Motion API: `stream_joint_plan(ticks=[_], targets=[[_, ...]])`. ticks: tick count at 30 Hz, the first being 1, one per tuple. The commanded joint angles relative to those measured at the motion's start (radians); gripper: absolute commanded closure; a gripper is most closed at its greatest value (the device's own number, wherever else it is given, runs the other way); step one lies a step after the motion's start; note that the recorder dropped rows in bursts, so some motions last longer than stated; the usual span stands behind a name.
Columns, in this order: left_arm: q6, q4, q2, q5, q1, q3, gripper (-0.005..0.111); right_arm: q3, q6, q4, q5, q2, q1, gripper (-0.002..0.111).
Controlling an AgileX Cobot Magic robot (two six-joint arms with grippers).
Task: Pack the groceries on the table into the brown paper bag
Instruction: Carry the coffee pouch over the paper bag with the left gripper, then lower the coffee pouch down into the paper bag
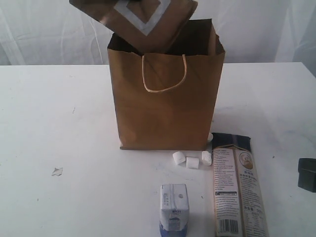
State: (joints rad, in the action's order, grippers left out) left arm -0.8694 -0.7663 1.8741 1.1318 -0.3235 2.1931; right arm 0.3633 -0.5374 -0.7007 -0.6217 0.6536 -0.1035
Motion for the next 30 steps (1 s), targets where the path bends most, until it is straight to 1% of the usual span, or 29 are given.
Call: stream_joint_plan(ticks=[1,15,16,18,19,20,21,22,23,24,30], targets=[[-0.001,-0.032,0.013,0.074,-0.004,0.000,0.107,-0.004,0.003,-0.006,-0.002,-0.005,0.003,0.108],[-0.025,-0.032,0.038,0.066,-0.004,0.000,0.106,-0.004,0.003,-0.006,-0.002,-0.005,0.003,0.108],[-0.025,-0.032,0.038,0.066,-0.004,0.000,0.104,-0.004,0.003,-0.006,-0.002,-0.005,0.003,0.108],[-0.025,-0.032,0.038,0.066,-0.004,0.000,0.096,-0.004,0.003,-0.006,-0.002,-0.005,0.003,0.108],[-0.025,-0.032,0.038,0.066,-0.004,0.000,0.086,-0.004,0.003,-0.006,-0.002,-0.005,0.003,0.108],[-0.025,-0.032,0.038,0.066,-0.004,0.000,0.080,-0.004,0.003,-0.006,-0.002,-0.005,0.003,0.108],[-0.025,-0.032,0.038,0.063,-0.004,0.000,0.068,-0.004,0.003,-0.006,-0.004,-0.005,0.003,0.108],[-0.025,-0.032,0.038,0.060,-0.004,0.000,0.064,-0.004,0.003,-0.006,-0.004,-0.005,0.003,0.108],[-0.025,-0.032,0.038,0.049,-0.004,0.000,0.054,-0.004,0.003,-0.008,-0.004,-0.005,0.003,0.108],[-0.025,-0.034,0.038,0.049,-0.004,0.000,0.049,-0.004,0.003,-0.008,-0.004,-0.005,0.003,0.108],[-0.036,-0.034,0.038,0.060,-0.004,0.000,0.048,-0.004,0.003,-0.008,-0.004,-0.005,0.003,0.108]])
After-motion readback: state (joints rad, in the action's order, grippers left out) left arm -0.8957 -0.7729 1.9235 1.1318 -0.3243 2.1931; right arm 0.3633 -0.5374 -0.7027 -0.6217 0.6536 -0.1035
